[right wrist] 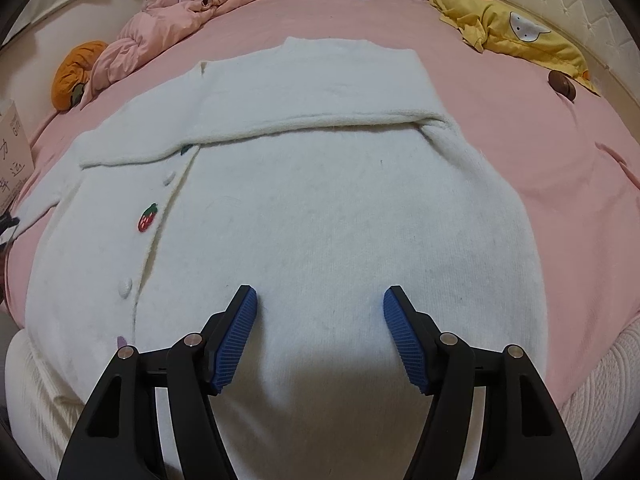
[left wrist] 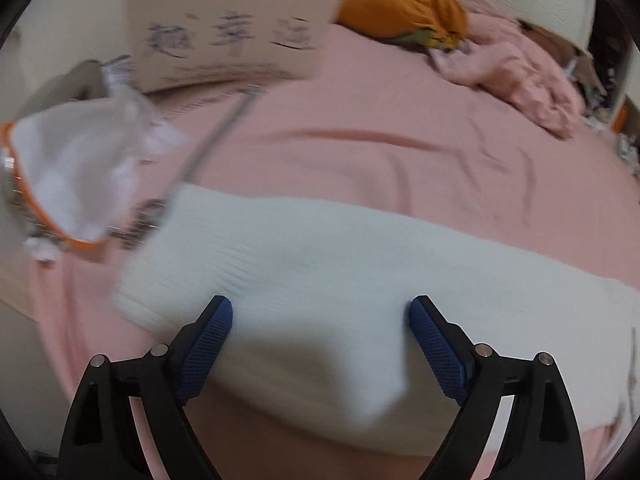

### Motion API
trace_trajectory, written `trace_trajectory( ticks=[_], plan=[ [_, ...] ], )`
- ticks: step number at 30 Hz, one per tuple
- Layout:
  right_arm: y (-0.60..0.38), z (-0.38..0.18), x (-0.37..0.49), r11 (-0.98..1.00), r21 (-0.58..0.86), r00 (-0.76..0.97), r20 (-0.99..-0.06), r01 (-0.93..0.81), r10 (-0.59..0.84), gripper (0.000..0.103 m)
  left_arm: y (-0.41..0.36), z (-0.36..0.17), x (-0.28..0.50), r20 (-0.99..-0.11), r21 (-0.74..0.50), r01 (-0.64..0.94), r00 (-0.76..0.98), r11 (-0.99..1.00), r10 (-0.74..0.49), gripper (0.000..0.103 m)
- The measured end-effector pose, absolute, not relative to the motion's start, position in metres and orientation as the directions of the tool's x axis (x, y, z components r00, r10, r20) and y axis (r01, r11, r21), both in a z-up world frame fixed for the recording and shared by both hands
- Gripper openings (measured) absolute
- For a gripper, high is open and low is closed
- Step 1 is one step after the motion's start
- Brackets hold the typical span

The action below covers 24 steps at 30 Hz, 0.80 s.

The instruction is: Fold clothes

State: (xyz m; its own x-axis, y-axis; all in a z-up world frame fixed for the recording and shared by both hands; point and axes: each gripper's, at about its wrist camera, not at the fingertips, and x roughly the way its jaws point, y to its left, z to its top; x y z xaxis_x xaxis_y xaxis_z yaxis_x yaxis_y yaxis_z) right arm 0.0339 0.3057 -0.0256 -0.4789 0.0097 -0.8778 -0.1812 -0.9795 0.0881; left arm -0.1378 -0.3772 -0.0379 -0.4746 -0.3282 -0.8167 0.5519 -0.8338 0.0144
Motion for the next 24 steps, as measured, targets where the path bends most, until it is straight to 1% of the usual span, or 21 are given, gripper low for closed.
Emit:
trace_trajectory(
  ticks=[2,3,6,8,12,14,18,21,24],
  plan=[
    [0.307,-0.026,0.033,-0.980,0.091,-0.477,-0.879,-0.180,0.006,0.066,-0.392,-0.024,-0.128,-0.813,0.094,0.630,-0.398,-0.771,-0.425,0.090],
    [0.309,-0.026,0.033,-0.980,0.092,-0.478,-0.878,-0.179,0.005,0.066,-0.399,-0.014,-0.125,-0.810,0.098,0.660,-0.382,-0.745,-0.445,0.088],
    [0.308,-0.024,0.035,-0.978,0.104,-0.487,-0.873,-0.184,-0.001,0.066,-0.396,0.025,-0.112,-0.772,0.000,0.667,-0.473,-0.745,-0.424,0.088],
    [0.308,-0.021,0.035,-0.975,0.121,-0.502,-0.865,-0.187,-0.011,0.066,-0.366,0.049,-0.109,-0.760,-0.024,0.594,-0.534,-0.804,-0.371,0.088],
    [0.303,-0.008,0.039,-0.980,0.121,-0.553,-0.833,-0.157,-0.014,0.066,-0.263,0.064,-0.111,-0.805,-0.028,0.358,-0.561,-0.933,-0.192,0.088],
    [0.297,0.000,0.042,-0.985,0.104,-0.578,-0.816,-0.135,-0.007,0.066,-0.190,0.062,-0.102,-0.831,-0.015,0.215,-0.546,-0.977,-0.107,0.089],
    [0.287,0.018,0.052,-0.990,0.093,-0.631,-0.776,-0.107,-0.004,0.066,-0.059,0.048,-0.058,-0.853,-0.005,0.000,-0.523,-1.000,0.004,0.089],
    [0.282,0.032,0.061,-0.992,0.087,-0.661,-0.751,-0.090,-0.006,0.066,0.008,0.031,-0.025,-0.844,-0.035,-0.058,-0.533,-0.998,0.061,0.091],
    [0.278,0.040,0.071,-0.991,0.089,-0.672,-0.740,-0.103,0.003,0.066,0.051,-0.002,0.004,-0.873,-0.103,-0.057,-0.474,-0.993,0.117,0.091]
  ],
)
